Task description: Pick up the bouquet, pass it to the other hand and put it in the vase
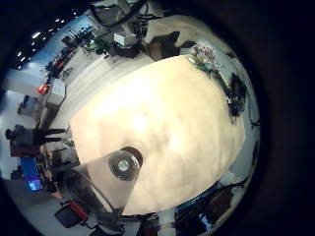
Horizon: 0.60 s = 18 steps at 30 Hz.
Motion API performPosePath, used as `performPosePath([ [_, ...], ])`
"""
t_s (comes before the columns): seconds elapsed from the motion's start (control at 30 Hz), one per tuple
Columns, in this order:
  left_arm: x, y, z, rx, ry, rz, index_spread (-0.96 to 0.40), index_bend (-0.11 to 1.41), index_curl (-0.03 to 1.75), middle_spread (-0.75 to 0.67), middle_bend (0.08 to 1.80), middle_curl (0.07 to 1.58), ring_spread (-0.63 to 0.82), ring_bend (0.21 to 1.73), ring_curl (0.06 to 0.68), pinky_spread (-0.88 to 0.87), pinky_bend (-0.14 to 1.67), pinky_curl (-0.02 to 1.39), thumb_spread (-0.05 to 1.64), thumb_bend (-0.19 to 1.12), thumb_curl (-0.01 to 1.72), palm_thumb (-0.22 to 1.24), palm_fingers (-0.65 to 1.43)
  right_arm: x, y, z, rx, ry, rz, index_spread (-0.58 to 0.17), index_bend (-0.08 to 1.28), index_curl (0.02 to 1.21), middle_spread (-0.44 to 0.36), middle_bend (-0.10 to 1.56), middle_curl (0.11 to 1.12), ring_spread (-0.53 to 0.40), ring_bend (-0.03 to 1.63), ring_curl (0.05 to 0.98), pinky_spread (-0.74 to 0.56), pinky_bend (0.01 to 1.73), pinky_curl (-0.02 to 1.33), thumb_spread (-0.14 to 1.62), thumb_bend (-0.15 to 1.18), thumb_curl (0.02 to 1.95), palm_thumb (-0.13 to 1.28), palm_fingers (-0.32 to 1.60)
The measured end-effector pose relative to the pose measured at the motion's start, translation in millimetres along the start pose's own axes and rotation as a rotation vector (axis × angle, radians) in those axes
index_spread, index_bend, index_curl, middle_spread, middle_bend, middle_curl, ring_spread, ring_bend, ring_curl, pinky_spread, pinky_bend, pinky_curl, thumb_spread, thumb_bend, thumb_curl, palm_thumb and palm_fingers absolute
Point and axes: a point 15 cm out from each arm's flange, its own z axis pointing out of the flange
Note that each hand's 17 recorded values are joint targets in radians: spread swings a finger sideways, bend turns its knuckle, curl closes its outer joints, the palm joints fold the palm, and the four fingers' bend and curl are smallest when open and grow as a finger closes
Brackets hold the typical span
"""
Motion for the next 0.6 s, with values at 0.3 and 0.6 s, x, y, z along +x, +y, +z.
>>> performPosePath([
  [0.3, -2, 1, 0, -0.003, 0.005, -0.002, 0.06, 0.18, 0.36, 0.27, 0.19, 0.34, 0.49, 0.49, 0.201, 0.53, 0.39, 0.15, 1.11, -0.02, 0.33, 0.4, 0.14, 23, -5, -101, 0.274, -0.066, -0.059, -0.274, 1.07, 0.89, -0.141, 1.29, 0.79, -0.195, 1.42, 0.596, -0.22, 1.47, 0.47, 0.97, 0.14, 0.68, 1.15, 1.17],
  [0.6, -4, 2, -1, -0.002, 0.011, -0.011, 0.05, 0.18, 0.36, 0.27, 0.19, 0.33, 0.49, 0.49, 0.201, 0.53, 0.39, 0.15, 1.11, -0.02, 0.33, 0.4, 0.15, 43, 41, -194, 0.438, -0.244, -0.133, -0.239, 1.12, 0.89, -0.12, 1.33, 0.78, -0.182, 1.46, 0.629, -0.18, 1.46, 0.53, 0.93, 0.12, 0.79, 1.17, 1.15],
])
